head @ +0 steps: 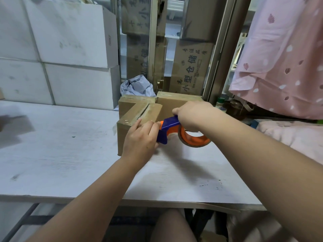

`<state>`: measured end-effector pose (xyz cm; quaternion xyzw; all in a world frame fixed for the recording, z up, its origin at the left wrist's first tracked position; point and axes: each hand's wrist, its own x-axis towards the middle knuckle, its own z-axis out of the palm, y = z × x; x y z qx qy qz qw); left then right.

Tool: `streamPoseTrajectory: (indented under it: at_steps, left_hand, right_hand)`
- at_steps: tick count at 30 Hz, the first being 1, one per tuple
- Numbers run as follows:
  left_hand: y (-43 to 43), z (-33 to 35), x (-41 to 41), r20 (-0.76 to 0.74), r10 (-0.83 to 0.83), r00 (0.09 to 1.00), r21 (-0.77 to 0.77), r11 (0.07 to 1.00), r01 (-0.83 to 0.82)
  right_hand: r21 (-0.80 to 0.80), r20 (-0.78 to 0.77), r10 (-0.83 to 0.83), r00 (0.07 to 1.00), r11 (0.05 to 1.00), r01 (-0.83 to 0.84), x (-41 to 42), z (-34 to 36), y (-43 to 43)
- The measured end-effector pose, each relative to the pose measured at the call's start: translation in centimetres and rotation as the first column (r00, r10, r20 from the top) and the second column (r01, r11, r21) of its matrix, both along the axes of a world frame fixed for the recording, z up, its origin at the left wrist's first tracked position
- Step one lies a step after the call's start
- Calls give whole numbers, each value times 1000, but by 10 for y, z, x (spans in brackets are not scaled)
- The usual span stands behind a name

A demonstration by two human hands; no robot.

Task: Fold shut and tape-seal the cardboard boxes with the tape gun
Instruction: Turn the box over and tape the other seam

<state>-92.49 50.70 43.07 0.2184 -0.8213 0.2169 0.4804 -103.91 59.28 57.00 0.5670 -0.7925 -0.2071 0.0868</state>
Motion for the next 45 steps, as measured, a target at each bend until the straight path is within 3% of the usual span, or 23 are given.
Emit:
streamPoseTrajectory:
  at_steps: [5,11,19,28,34,37,40,42,45]
  left_hand:
    - [-4,3,4,53,4,999,22,1000,-6]
    - [4,-6,8,323,38,946,49,997,-57]
    - [9,2,9,456,57,888,70,993,-100]
    - [11,10,8,509,44,859,37,997,-73]
    - [12,24,13,533,47,845,118,984,-130]
    - [16,34,11,636,60,769,174,960,-219]
    - [21,43,14,643,39,765,213,950,-228]
    - [24,51,16,642,29,766,236,943,-234]
    - [25,57,16,634,36,772,245,938,-245]
  right_hand:
    - [81,-6,31,999,996,-31,-3,2,-2]
    - [156,-48,30,998,988,-22,-7,-21,-12]
    - [226,-78,35,996,974,-17,-28,-35,-24]
    - [262,13,-65,998,963,60,-48,-49,-12]
    - [263,152,-92,984,964,49,-62,-58,-10]
    - [273,224,-83,971,962,19,-64,-59,-8]
    - [293,307,-91,947,956,-3,-67,-59,-3]
    - [310,428,-155,890,951,17,-74,-61,2]
    - [339,637,-297,711,937,87,-84,-67,11]
